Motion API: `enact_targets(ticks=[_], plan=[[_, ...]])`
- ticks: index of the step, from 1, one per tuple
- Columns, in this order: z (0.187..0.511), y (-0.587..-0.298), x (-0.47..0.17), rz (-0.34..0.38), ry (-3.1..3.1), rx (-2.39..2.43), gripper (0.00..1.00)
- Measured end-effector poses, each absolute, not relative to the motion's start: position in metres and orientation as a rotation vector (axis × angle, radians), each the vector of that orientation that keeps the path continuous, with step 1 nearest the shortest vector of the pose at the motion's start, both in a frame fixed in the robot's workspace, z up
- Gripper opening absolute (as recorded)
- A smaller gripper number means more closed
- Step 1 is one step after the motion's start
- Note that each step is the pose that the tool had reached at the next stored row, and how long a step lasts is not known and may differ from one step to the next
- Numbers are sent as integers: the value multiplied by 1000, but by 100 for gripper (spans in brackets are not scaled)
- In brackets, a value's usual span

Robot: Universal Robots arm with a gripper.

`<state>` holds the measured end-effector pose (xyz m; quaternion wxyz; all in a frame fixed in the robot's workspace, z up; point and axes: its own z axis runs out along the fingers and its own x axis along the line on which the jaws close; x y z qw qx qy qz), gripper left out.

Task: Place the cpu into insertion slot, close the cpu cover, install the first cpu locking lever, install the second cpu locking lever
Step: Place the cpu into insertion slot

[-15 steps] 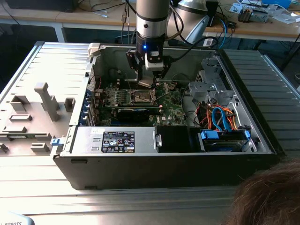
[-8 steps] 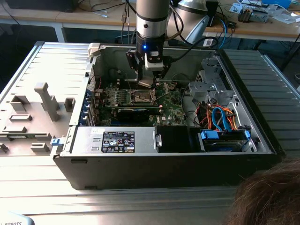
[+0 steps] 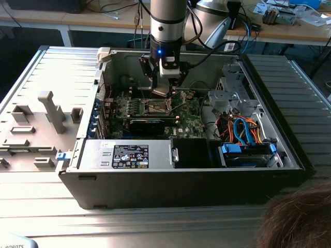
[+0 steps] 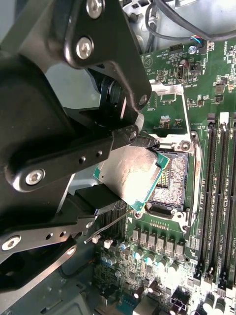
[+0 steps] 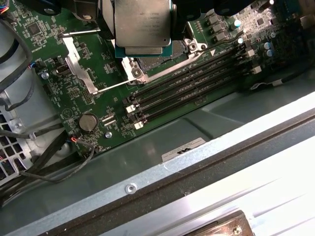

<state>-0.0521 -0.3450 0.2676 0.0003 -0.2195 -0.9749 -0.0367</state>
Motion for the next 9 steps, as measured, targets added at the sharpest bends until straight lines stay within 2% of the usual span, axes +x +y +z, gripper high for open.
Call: enact_targets(ticks=[9], plan=[[267, -345, -52, -115, -3060, -701, 55]])
